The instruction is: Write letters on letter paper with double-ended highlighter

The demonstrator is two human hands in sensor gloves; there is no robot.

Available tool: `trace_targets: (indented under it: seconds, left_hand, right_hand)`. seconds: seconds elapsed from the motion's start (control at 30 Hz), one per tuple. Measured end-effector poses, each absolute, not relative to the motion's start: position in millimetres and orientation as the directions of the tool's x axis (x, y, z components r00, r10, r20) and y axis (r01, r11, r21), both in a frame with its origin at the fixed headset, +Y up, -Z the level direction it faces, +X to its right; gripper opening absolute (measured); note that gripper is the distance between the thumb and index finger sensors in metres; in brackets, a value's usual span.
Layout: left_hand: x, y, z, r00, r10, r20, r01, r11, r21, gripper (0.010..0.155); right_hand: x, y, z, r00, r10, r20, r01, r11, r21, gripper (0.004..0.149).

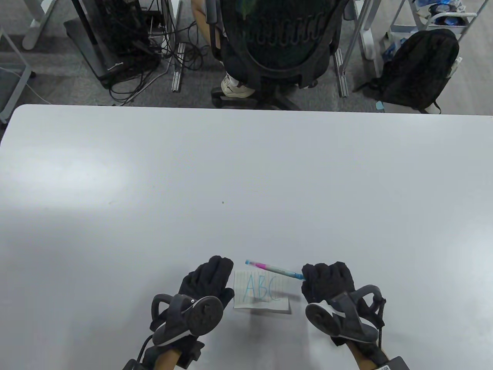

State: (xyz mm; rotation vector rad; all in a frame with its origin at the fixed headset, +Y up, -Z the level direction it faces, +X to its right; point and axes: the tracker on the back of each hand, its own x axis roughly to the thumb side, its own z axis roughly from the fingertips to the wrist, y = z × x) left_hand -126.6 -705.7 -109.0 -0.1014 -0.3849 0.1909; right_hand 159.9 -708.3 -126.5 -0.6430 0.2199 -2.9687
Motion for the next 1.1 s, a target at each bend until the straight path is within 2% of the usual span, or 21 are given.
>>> trace_targets:
  seconds: [0.2, 0.47, 0.8, 1.1]
  left_hand:
    - [-125, -706, -109, 0.911, 0.188, 0.367, -0.147, 0.98, -0.136, 0.066]
    - [-126, -706, -109, 0.913, 0.183, 0.365, -0.141, 0.98, -0.14, 0.066]
    - [-125, -705, -110, 0.915, 0.17, 0.366, -0.124, 0.981, -0.147, 0.066]
    - [-125, -706, -111, 0.918, 0.169, 0.359, -0.119, 0.981, -0.156, 0.067]
  right_hand:
    - [169, -720, -138, -0.939, -0.145, 0.313, 0.114, -0.987, -0.116, 0.049]
    - [171, -729, -151, -0.949, -0.18, 0.258, 0.171, -0.984, -0.055, 0.048]
    - [164, -735, -167, -0.938, -0.265, 0.225, 0.275, -0.961, 0.013, 0.046]
    - [165, -734, -167, -0.941, -0.258, 0.217, 0.27, -0.962, 0.028, 0.049]
